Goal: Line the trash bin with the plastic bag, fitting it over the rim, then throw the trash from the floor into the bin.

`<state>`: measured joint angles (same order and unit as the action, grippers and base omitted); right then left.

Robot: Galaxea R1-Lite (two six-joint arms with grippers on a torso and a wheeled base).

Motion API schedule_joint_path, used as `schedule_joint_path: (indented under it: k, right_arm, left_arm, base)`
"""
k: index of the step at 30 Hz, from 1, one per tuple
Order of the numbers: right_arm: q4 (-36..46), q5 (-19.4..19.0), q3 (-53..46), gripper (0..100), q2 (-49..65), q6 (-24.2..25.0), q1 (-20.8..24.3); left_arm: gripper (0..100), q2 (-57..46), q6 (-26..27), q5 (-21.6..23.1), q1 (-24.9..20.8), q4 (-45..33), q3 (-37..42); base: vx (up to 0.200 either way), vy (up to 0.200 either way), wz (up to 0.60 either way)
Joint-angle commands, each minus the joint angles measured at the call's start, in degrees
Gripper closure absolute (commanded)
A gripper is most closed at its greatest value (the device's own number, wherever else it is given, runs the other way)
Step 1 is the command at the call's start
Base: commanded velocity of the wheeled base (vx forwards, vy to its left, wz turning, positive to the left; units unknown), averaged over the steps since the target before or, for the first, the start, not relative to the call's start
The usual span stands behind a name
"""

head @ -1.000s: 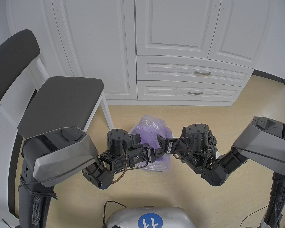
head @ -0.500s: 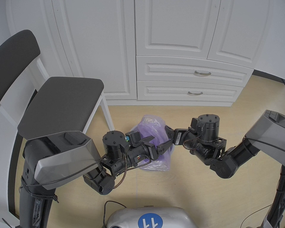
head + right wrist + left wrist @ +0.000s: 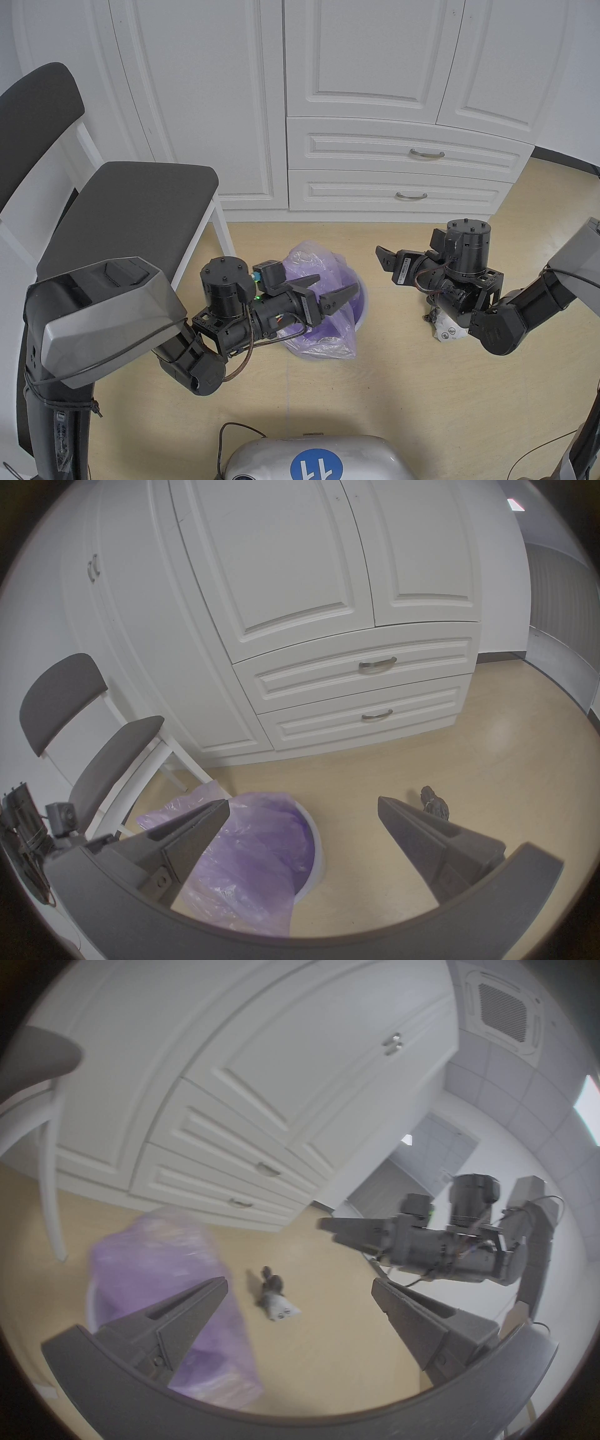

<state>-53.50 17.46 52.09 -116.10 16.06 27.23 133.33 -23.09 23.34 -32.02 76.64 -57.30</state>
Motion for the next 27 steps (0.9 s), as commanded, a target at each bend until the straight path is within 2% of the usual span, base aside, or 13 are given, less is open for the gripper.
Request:
schedule_joint_path:
  k: [1, 8, 9, 13, 18, 19, 20, 21, 22, 23, 27]
  right_arm:
    - [0.6, -0.8, -1.2, 0, 1.1, 0.0, 0.5]
    - [-0.6, -1.0, -1.3, 0, -6.1, 0.6, 5.5]
    - [-1.3, -0.7, -0.9, 0, -8.9, 1.0, 7.8]
    - [-5.5, 1.0, 0.6, 0, -14.7, 1.5, 11.1]
    - [-6.9, 2.6, 2.1, 0, -17.1, 1.7, 12.3]
    - [-6.9, 3.2, 3.0, 0, -17.7, 2.1, 12.6]
    - [-7.1, 3.7, 3.5, 0, -17.9, 2.4, 12.8]
    - [-7.1, 3.8, 3.6, 0, -18.0, 2.5, 12.8]
    - [-7.9, 4.7, 5.0, 0, -18.8, 3.7, 13.5]
    - [-9.1, 5.0, 5.7, 0, -19.3, 4.6, 13.9]
    - [-13.2, 5.0, 7.9, 0, -22.2, 5.6, 14.3]
  left_arm:
    - [0, -2.8, 0.1, -0.3, 2.8, -0.7, -0.4]
    - [0, -5.8, 0.0, -0.3, 5.6, -0.7, -1.2]
    - [0, -6.1, 0.0, -0.4, 6.6, -0.8, -2.2]
    - [0, -6.2, -0.1, -1.2, 8.2, -3.5, -5.5]
    - [0, -7.0, -0.1, -8.3, 8.7, -12.8, -10.7]
    - [0, -7.0, 0.0, -12.7, 8.5, -17.7, -13.7]
    - [0, -7.0, 0.0, -15.1, 8.4, -20.5, -15.5]
    - [0, -7.0, 0.0, -15.5, 8.4, -20.9, -15.8]
    - [0, -7.0, 0.0, -19.7, 8.1, -25.8, -18.9]
    - [0, -7.0, 0.0, -21.5, 8.0, -27.8, -20.2]
    - [0, -7.0, 0.0, -23.0, 7.9, -29.4, -21.0]
  base:
    - [0.000, 0.000, 0.00]
    - [0.000, 0.000, 0.00]
    - [0.000, 0.000, 0.00]
    - [0.000, 0.000, 0.00]
    - [0.000, 0.000, 0.00]
    - [0.000, 0.000, 0.00]
    - [0.000, 0.000, 0.00]
    - [0.000, 0.000, 0.00]
    - [0.000, 0.000, 0.00]
    - [0.000, 0.000, 0.00]
    - [0.000, 0.000, 0.00]
